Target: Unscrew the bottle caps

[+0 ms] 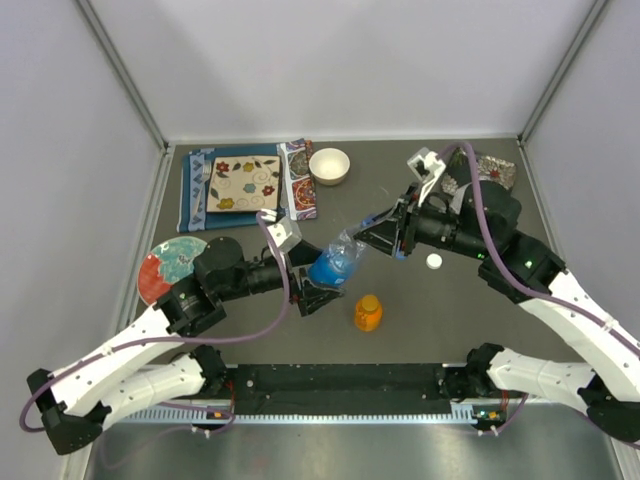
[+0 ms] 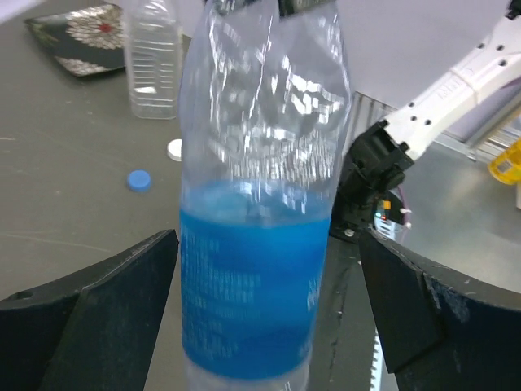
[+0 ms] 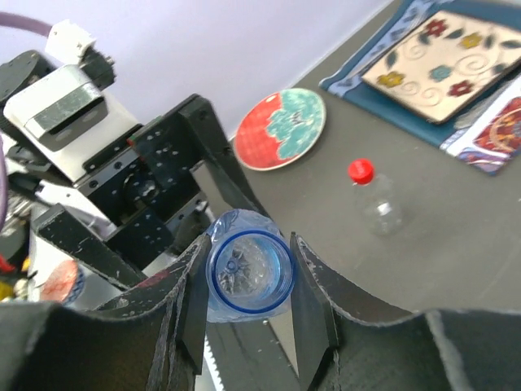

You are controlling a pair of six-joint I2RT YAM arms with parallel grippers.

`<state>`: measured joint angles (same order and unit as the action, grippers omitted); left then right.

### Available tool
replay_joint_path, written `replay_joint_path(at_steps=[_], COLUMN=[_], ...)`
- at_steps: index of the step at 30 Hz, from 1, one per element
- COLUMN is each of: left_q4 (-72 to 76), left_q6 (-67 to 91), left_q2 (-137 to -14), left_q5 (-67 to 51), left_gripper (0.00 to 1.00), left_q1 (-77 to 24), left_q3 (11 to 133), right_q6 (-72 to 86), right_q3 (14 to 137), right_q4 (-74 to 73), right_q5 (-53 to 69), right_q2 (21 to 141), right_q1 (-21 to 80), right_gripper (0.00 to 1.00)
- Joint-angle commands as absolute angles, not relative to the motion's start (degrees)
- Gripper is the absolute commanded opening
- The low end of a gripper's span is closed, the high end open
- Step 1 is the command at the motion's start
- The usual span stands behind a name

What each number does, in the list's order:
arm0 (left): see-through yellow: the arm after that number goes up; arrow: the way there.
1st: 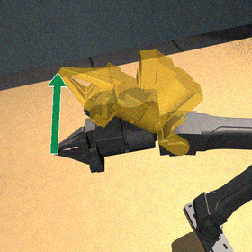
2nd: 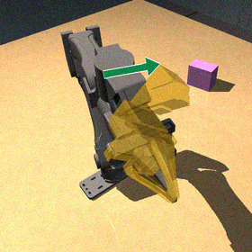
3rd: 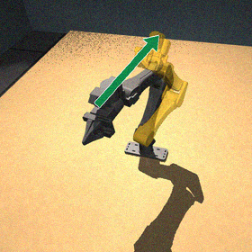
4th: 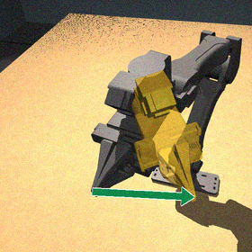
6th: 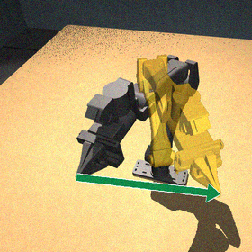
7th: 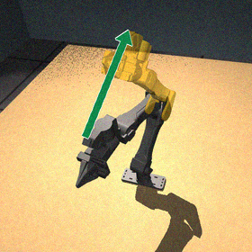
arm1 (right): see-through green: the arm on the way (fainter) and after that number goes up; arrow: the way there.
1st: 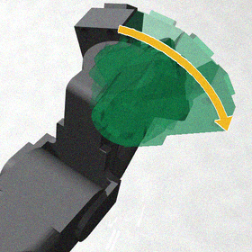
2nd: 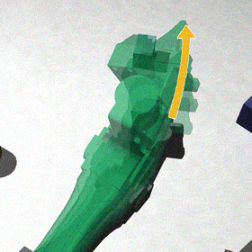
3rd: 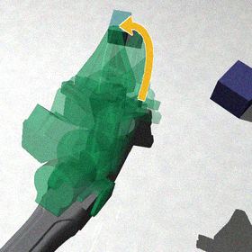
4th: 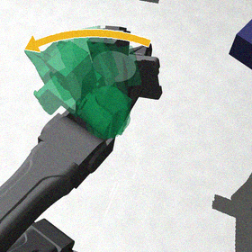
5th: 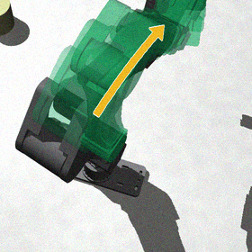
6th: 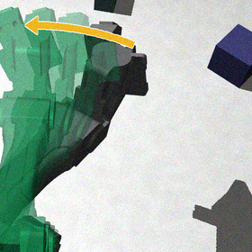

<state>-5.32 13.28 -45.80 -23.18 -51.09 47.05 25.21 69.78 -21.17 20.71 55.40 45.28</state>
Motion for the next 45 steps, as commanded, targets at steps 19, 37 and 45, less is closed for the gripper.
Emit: replay_joint_path(at_steps=[19, 37, 45], left_q4=[-13.3, -14.0, -12.5], left_q6=[7.9, 10.0, 9.5], left_q2=[-25.6, -22.6, -25.1], left_q5=[-0.5, -1.6, -2.2], left_gripper=[0.98, 0.98, 0.98], left_q1=[-51.2, -51.2, -51.2], left_q3=[47.0, 43.4, 43.5], right_q6=[16.3, 15.2, 14.0], right_q3=[78.7, 74.9, 75.1], right_q4=[-23.0, -13.2, -13.4], right_q5=[-36.7, -38.3, -36.8], right_q2=[73.2, 91.1, 91.9], right_q1=[32.7, 27.1, 27.0], right_gripper=[0.00, 0.09, 0.28])
